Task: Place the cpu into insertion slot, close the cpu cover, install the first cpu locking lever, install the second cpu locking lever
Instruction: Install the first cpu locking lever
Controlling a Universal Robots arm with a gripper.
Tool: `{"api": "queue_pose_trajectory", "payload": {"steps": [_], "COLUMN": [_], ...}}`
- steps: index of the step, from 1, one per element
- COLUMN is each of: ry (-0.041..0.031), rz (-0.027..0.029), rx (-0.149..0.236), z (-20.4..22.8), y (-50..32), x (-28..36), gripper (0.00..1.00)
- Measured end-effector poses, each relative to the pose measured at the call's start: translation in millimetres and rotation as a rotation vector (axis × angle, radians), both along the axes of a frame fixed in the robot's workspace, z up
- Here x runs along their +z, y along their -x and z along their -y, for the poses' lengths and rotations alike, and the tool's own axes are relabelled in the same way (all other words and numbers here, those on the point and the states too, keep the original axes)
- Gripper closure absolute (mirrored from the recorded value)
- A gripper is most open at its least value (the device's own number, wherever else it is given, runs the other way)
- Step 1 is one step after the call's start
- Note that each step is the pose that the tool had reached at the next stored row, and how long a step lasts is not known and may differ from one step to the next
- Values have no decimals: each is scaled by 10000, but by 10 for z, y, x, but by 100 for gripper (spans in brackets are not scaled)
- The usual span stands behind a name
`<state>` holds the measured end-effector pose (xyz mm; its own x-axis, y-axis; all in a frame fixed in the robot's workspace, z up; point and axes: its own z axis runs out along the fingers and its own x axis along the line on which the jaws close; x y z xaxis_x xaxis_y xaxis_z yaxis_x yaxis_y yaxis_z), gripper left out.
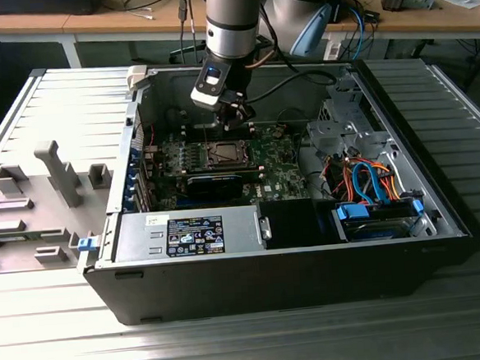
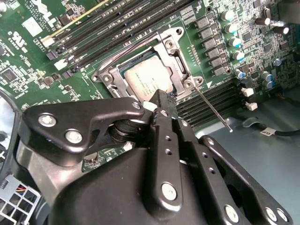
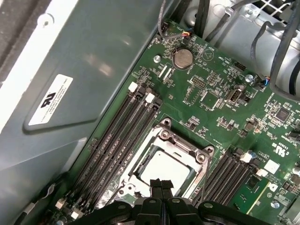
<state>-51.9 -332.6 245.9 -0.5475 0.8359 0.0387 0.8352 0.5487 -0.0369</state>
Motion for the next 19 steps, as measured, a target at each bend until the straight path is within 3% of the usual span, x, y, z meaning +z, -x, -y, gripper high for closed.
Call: {"api": "queue_pose_trajectory", "payload": {"steps": [19], "ry": [0], "rz": [0], "rx": [997], "z": [0], "y": [0], "x": [0], "gripper": [89]}}
